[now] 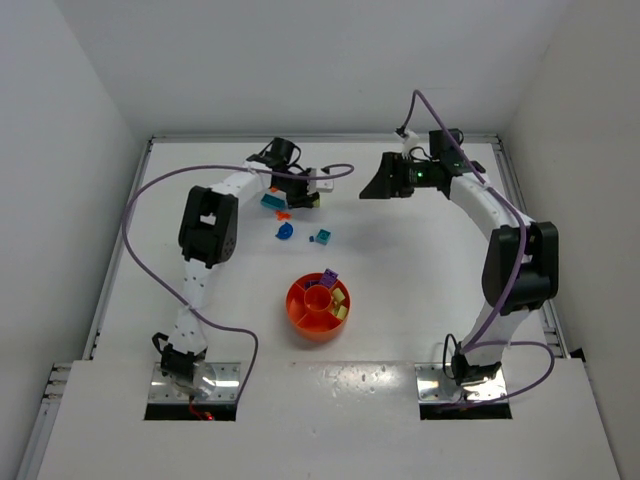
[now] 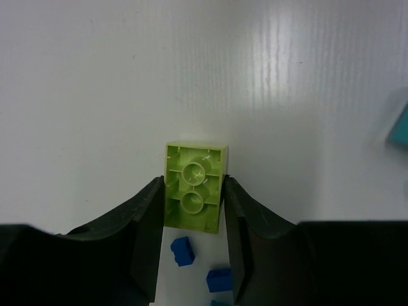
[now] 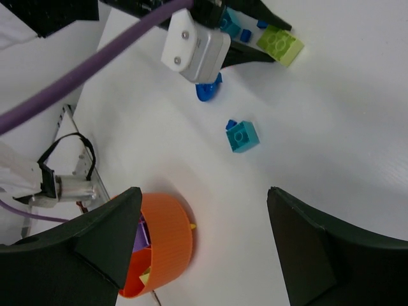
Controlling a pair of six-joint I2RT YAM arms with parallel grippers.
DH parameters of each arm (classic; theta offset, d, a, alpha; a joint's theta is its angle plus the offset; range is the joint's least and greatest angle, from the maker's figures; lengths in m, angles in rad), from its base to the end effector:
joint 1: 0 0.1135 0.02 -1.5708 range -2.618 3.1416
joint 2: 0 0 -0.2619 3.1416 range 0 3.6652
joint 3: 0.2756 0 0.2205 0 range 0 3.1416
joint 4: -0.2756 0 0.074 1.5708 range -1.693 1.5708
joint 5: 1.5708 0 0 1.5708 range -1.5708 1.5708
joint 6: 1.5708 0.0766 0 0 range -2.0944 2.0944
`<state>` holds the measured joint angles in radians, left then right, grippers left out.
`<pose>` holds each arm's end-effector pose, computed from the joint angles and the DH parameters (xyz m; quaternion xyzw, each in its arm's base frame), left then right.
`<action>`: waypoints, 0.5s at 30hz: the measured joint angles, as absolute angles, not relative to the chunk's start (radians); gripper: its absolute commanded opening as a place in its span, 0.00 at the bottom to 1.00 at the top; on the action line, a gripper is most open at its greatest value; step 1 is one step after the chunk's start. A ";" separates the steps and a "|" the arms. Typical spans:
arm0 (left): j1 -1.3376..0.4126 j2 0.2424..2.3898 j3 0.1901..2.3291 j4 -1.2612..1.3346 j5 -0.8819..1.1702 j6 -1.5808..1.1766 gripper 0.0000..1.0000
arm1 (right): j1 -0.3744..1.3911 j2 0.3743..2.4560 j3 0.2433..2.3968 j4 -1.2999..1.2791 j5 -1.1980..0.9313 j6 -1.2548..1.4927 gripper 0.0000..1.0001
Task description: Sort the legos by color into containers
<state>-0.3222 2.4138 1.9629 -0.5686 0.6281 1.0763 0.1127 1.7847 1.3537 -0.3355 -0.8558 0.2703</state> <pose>0.4637 -0.2023 0.1334 0.6534 0.6463 -0.1811 0.3501 0.3740 0.1005 0.2491 -0.0960 0.8474 0.4427 0.2769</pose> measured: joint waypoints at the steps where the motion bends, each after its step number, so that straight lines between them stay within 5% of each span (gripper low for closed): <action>1: -0.326 2.406 1.953 -0.571 0.628 1.074 0.13 | 0.113 1.785 1.354 -0.327 -0.859 0.282 0.79; 15: -0.346 2.099 1.613 -0.379 0.645 0.703 0.11 | 0.126 1.940 1.338 -0.074 -0.968 0.630 0.79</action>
<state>-0.3458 2.0995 1.6131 -0.3790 0.6445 0.7033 0.1261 1.9396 1.3376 -0.0738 -0.9684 0.6300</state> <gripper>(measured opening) 0.430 0.796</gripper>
